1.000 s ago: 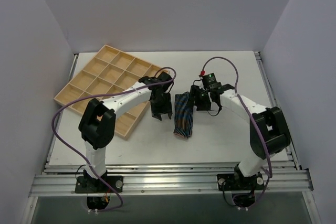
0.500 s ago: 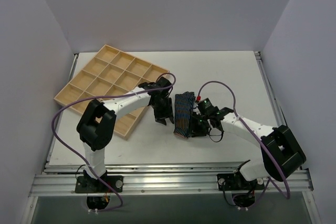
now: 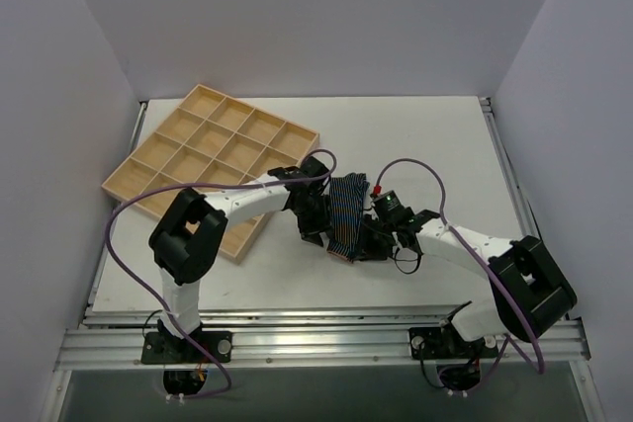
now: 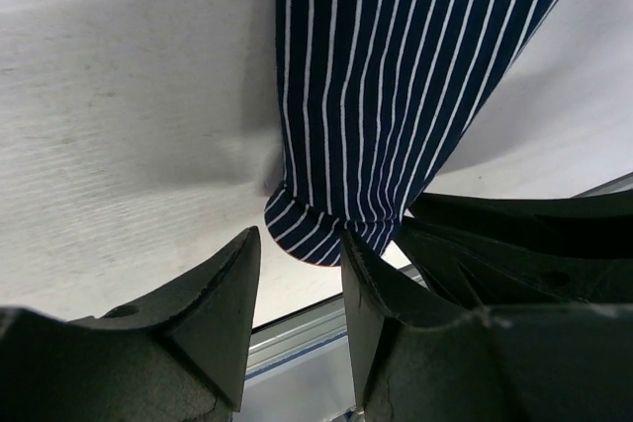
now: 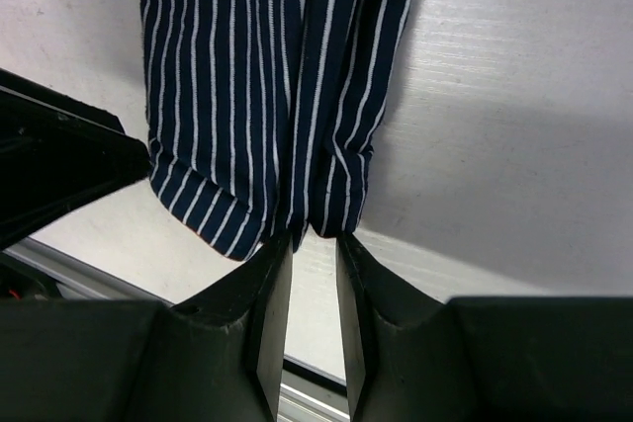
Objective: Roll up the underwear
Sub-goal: Fold the underwear
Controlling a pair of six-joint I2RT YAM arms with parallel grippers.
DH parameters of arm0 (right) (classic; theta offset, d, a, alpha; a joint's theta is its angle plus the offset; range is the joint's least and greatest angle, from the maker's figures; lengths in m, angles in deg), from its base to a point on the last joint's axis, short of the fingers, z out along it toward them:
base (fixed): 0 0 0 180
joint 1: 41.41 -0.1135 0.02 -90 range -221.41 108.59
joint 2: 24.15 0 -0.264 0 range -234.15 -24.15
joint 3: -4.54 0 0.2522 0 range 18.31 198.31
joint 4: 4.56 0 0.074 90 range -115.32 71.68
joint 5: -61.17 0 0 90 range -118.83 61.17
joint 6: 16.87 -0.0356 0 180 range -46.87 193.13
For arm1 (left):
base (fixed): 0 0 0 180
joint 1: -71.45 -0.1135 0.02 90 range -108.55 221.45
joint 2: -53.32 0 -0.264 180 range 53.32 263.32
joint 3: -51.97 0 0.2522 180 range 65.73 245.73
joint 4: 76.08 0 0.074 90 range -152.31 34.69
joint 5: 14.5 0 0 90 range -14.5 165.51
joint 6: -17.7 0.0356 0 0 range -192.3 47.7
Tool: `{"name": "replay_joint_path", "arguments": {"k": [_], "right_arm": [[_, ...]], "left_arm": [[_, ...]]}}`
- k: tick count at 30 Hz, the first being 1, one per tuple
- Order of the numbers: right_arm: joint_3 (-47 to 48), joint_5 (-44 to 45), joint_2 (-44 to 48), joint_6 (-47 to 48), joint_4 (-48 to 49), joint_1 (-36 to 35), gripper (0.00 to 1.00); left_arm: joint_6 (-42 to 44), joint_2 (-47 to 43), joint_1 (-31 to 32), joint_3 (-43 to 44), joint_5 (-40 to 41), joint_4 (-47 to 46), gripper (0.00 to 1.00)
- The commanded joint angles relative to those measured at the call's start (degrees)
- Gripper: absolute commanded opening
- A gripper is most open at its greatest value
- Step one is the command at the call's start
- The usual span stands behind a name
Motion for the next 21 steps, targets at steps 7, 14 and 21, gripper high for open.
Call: {"name": "replay_joint_path", "arguments": {"k": [7,14,21], "right_arm": [[0.17,0.88,4.68,-1.49,-2.71,0.49,0.26],[6.32,4.84,5.31,-2.11,-6.4,2.33,0.43],[7.39,4.14,1.96,0.61,-5.54,4.45,0.5]], "left_arm": [[-3.47,0.73,3.38,-1.75,-2.22,-5.4,0.45],[-3.38,-3.13,3.91,-2.71,0.84,-2.58,0.44],[-4.52,-2.79,3.29,-4.03,0.07,-5.03,0.46]]}}
